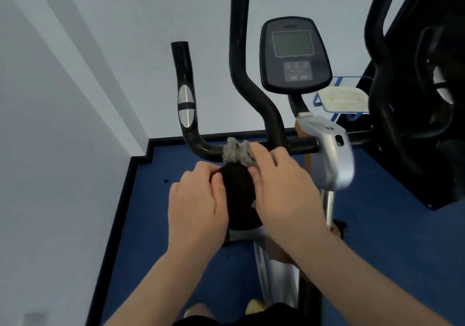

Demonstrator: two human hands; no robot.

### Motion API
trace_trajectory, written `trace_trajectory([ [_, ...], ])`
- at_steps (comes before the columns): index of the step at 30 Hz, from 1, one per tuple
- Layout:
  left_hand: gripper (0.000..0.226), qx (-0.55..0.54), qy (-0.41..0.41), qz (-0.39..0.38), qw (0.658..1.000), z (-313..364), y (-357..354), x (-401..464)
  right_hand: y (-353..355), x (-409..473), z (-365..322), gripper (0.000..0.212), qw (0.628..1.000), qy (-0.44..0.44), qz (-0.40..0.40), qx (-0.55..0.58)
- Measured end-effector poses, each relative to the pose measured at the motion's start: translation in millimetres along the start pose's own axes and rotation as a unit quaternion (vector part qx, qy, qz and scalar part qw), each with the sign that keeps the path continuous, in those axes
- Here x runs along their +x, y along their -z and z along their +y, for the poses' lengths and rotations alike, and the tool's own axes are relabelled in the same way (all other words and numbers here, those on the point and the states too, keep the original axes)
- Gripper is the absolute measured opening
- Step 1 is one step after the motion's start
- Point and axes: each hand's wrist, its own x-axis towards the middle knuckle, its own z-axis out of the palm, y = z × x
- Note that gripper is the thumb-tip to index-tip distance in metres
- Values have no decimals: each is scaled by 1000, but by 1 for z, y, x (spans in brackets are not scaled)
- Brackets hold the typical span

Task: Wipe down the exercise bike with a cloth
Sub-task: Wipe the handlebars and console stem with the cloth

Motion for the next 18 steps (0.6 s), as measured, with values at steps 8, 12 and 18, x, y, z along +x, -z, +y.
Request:
trace_trajectory([
  [8, 20, -13, -42, -35, 998, -5, 5, 4, -5, 10, -16, 42, 997, -54, 47, -22],
  [12, 21, 12, -99, -74, 992, -10, 15, 8, 1, -18, -13, 46, 995, -67, 73, -13],
  [18, 28, -40, -115, -112, 986, -17, 17, 14, -4, 17, -28, 46, 993, -108, 52, -2],
])
